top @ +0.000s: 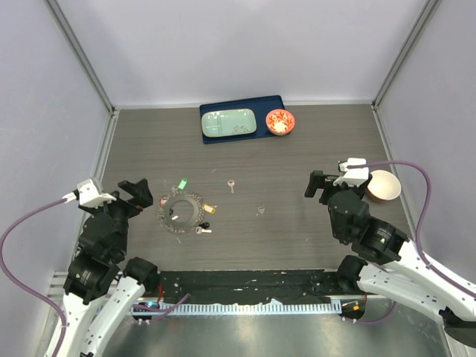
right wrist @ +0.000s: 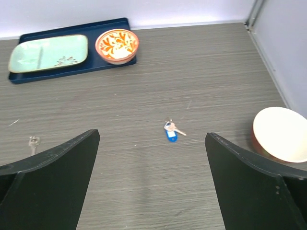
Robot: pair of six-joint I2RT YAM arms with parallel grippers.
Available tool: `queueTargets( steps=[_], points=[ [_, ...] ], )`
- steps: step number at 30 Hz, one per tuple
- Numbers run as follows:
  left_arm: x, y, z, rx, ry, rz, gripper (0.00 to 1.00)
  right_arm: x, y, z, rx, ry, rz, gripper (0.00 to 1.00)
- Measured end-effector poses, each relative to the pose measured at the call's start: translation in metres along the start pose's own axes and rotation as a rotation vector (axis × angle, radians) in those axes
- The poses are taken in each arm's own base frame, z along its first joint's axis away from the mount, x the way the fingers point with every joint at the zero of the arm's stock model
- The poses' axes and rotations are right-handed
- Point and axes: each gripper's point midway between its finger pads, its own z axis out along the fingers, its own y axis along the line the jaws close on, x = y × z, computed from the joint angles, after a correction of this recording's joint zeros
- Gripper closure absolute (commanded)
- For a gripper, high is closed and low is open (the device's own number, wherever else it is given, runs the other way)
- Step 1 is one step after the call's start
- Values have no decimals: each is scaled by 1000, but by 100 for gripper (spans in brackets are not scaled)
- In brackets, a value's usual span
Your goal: Put the keys on the keyring
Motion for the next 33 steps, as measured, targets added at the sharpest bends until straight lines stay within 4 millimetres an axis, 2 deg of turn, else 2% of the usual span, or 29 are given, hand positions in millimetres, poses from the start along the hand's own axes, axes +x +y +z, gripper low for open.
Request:
queueTargets(
  steps=[4, 9, 12, 15, 20, 23, 26, 29, 33],
  points=[
    [3, 1, -6, 41, -6, 48, 0, -4, -7, 8, 72, 12, -30, 0],
    [5, 4, -12, 74, -20, 82, 0, -5, -19, 34, 172, 63, -46, 0],
    [7, 6, -14, 81, -28, 96, 0, 1, -38, 50, 231, 105, -30, 0],
    [6, 7, -15, 83, -36, 95, 0, -4, -60, 52, 283, 96, 26, 0],
    [4, 9, -18, 90, -51, 87, 0, -34, -87, 27, 319, -18, 134, 0],
    [3, 9, -19, 92, -55, 84, 0, -54, -99, 3, 315, -112, 198, 0],
    [4, 9, -19, 91, -54, 85, 0, -66, -114, -22, 316, -200, 247, 0],
    [4, 9, -19, 91, -53, 85, 0, -68, -127, -41, 322, -267, 281, 0],
    [4, 9, -19, 91, -53, 82, 0, -52, -133, -47, 325, -286, 286, 0]
  ],
)
